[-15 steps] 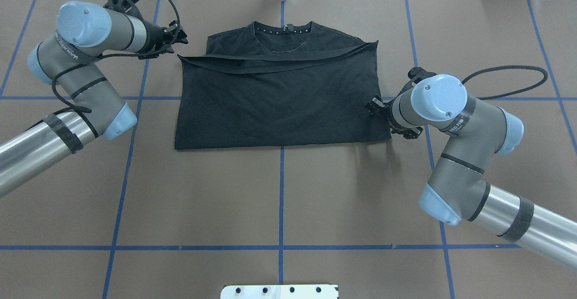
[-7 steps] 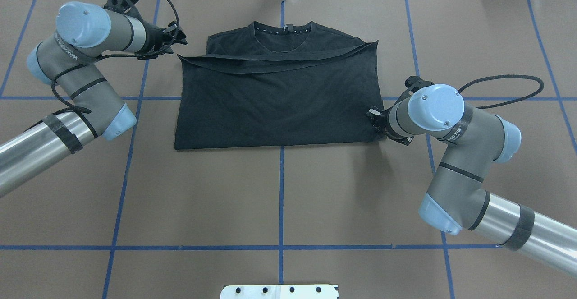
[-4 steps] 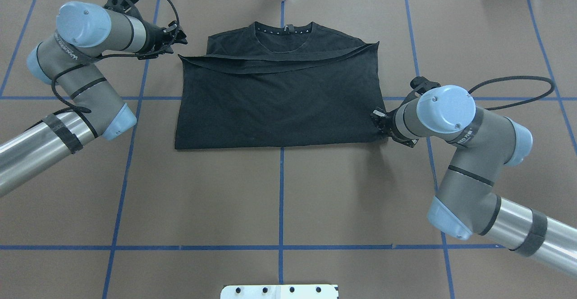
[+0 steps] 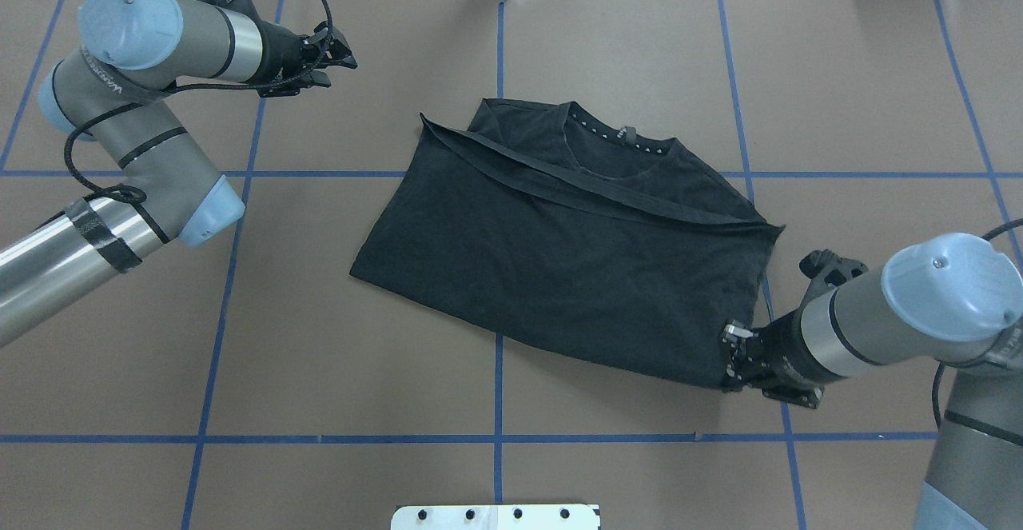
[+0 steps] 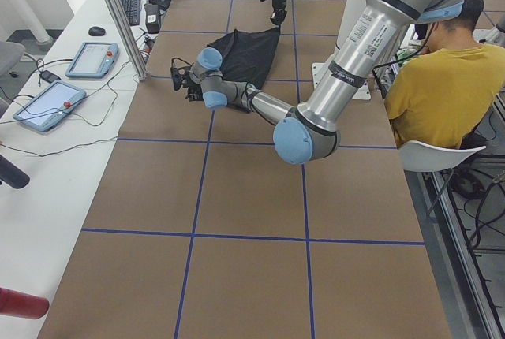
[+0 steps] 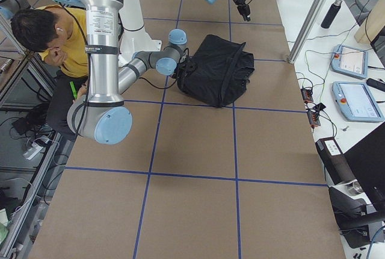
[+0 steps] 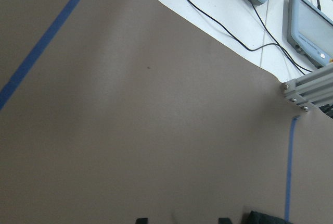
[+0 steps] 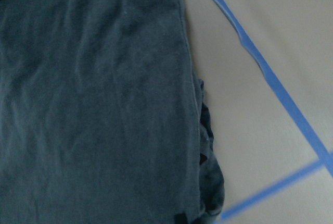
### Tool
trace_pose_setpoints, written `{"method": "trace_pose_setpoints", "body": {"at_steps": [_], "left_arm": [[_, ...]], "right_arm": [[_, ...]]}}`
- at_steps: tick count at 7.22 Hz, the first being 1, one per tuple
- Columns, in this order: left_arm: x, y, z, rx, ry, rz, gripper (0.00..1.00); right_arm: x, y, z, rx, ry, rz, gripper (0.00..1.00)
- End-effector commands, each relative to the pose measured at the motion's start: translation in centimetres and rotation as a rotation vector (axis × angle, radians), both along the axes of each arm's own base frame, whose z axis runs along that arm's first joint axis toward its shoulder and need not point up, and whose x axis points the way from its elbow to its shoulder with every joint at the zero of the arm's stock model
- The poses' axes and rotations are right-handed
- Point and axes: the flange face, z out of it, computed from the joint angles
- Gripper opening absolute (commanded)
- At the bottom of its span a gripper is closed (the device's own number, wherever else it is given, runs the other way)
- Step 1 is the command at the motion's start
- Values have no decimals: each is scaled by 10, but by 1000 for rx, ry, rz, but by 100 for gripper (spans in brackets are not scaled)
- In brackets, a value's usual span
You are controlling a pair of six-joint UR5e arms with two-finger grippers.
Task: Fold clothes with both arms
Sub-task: 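Drag the side edge toward the robot with the right gripper while the left lowers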
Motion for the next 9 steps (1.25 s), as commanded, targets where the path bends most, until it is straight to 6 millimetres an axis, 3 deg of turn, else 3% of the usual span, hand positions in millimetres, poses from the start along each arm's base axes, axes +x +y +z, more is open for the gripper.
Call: {"method": "trace_pose_setpoints", "body": {"at_steps": [1, 3, 4, 5, 6, 7, 8, 9], "left_arm": [[-15, 28, -18, 25, 54, 74, 58], [-22, 51, -28, 22, 57, 95, 64], [2, 73, -34, -52, 43, 123, 65], [24, 96, -33, -92, 9, 146, 67], [46, 129, -7, -98, -33, 141, 68], [55, 143, 11, -109, -61, 149, 69], [74, 162, 23, -159, -63, 166, 69], [82, 171, 22, -175, -56, 166, 69]], "right_arm": [[-19, 79, -27, -161, -27, -147, 99], [-20, 81, -29, -175, -29, -146, 100], [-7, 55, -31, -167, -41, -79, 100], [3, 28, -57, -134, -102, -21, 100], [11, 3, -75, -106, -141, 33, 100], [18, -13, -83, -71, -161, 69, 100], [15, -17, -81, -47, -154, 77, 100], [13, -21, -82, -42, -156, 86, 100]]}}
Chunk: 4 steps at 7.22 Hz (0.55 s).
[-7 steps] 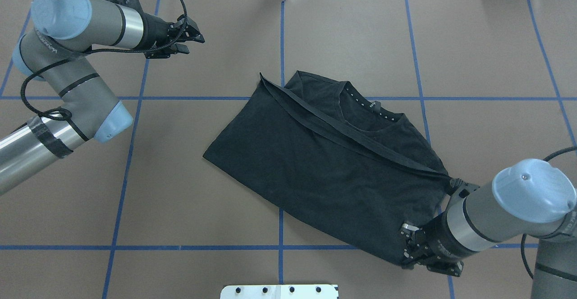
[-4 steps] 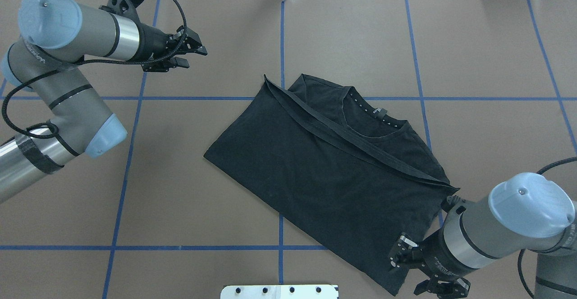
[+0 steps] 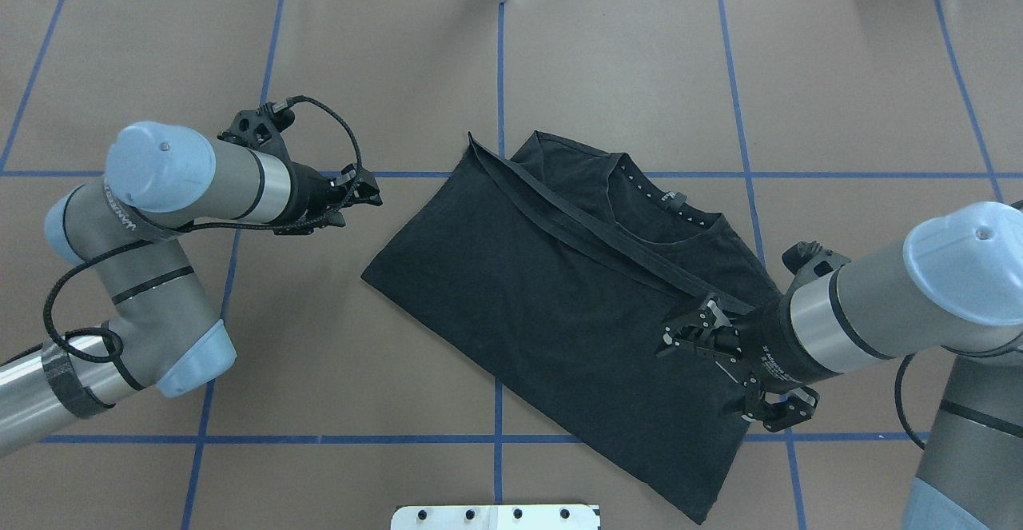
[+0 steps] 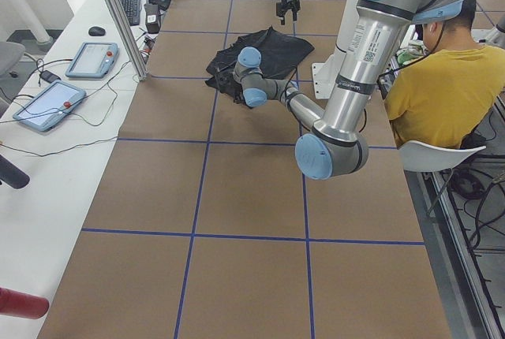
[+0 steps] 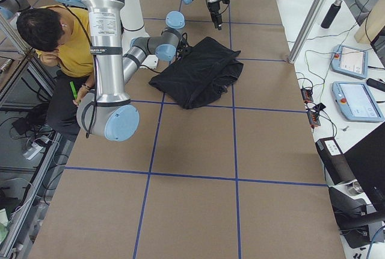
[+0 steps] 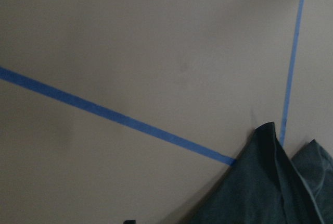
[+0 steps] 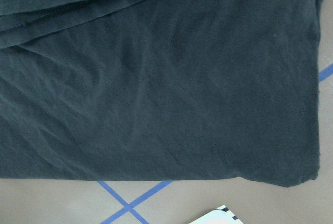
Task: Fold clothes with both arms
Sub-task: 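Bring the left gripper to the shirt's opposite corner and grasp it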
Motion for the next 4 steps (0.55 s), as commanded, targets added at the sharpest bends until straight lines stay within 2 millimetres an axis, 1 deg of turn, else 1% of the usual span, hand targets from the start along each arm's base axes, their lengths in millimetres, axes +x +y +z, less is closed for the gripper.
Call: {"method": "trace_pose_setpoints", "body": {"at_steps": [1, 2, 4], "left_arm": [[30, 32, 13, -36, -17, 35, 69], [38, 36, 18, -44, -54, 25, 69], [40, 36, 18, -48, -59, 27, 68]], "right_arm": [[-1, -8, -2, 23, 4, 33, 100], [-1, -9, -1, 21, 9, 36, 100], [-3, -11, 4, 16, 18, 38, 100]]}}
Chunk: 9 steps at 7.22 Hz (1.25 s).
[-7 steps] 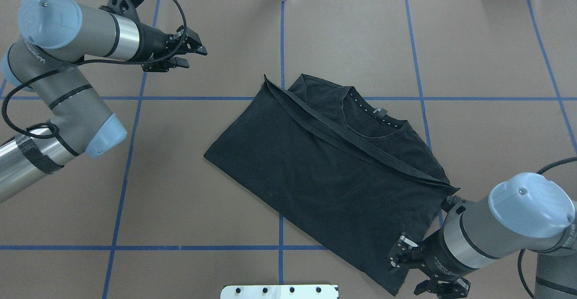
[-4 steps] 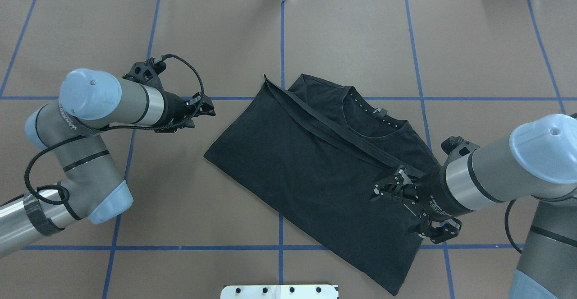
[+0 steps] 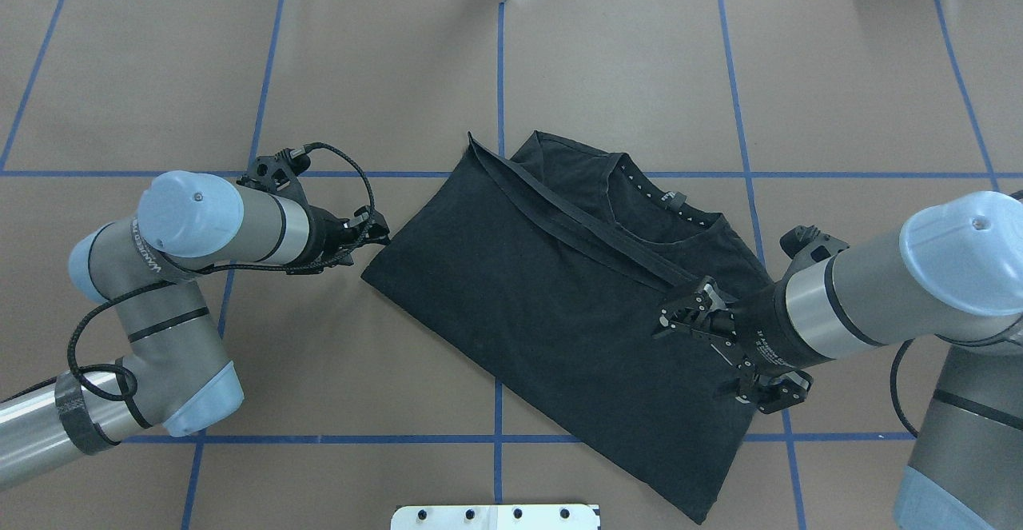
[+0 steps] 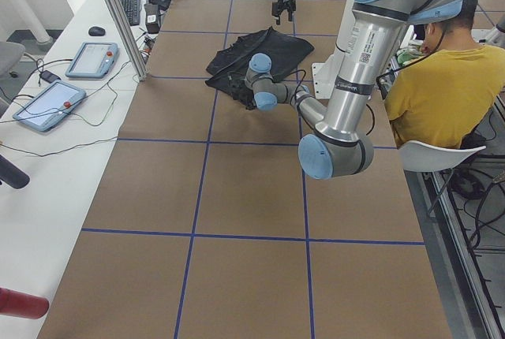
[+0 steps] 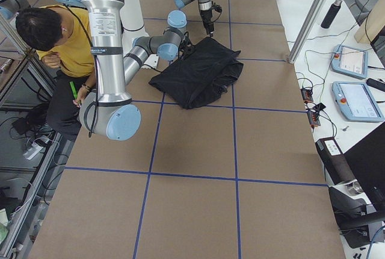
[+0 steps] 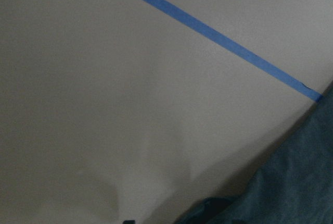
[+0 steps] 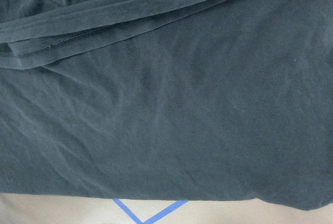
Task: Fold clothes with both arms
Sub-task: 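Bring the left gripper to the shirt's opposite corner and grasp it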
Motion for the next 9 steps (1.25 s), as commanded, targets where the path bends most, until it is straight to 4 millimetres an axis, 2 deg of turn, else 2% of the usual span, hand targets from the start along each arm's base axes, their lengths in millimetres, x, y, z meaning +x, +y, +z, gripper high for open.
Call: {"method": "trace_pose_setpoints", "body": {"at_steps": [1, 3, 7, 9], "left_arm": [[2, 2, 1, -2, -6, 1, 67], [4, 3, 4, -9, -9, 0, 60], [15, 16, 4, -22, -8, 18, 59], [15, 16, 5, -36, -7, 11, 51]], "right_arm": [[-1, -1, 1, -2, 2, 1, 100], [0, -2, 3, -2, 5, 5, 100], [-1, -3, 3, -3, 7, 5, 100], [-1, -3, 3, -4, 6, 4, 100]]}}
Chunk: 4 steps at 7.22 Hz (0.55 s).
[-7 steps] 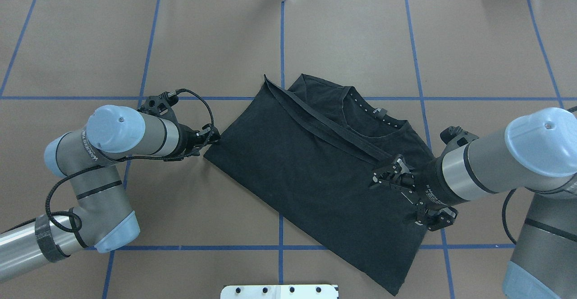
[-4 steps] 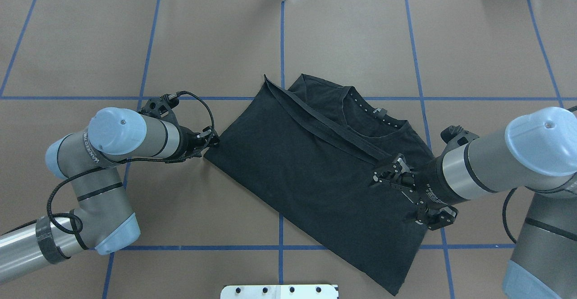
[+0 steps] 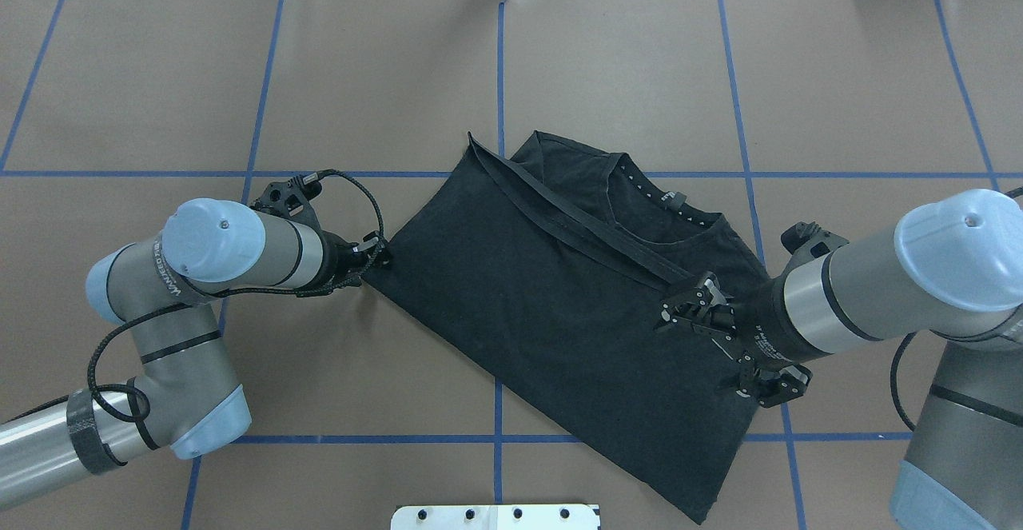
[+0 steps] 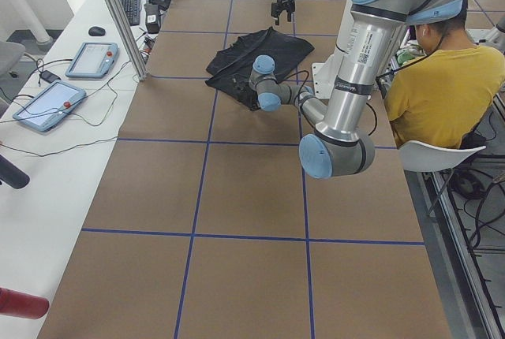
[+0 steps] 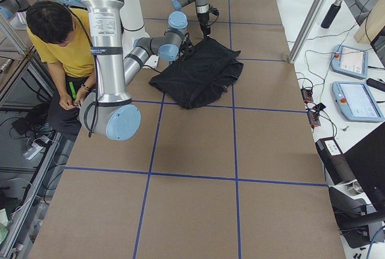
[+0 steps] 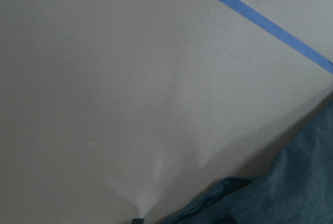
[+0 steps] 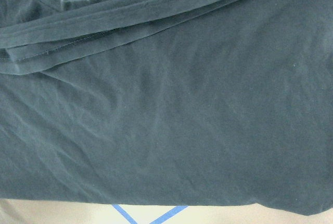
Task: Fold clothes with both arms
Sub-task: 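Bring the left gripper to the shirt's opposite corner and grasp it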
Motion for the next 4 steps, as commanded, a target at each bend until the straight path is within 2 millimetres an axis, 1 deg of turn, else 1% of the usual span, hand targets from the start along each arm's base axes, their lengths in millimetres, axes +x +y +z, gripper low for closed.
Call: {"method": "trace_pose_setpoints", "body": {"at_steps": [1, 2, 3, 4], "left_arm": [[1, 1, 1, -5, -1, -1, 41], [0, 1, 2, -8, -3, -2, 18], [0, 1, 0, -11, -9, 0, 0], [-2, 1, -7, -14, -15, 0, 0]], "right_arm": [[0, 0, 0, 0, 0, 0, 100], [0, 0, 0, -1, -1, 0, 100], [0, 0, -1, 0, -2, 0, 100], [0, 0, -1, 0, -3, 0, 100]]}}
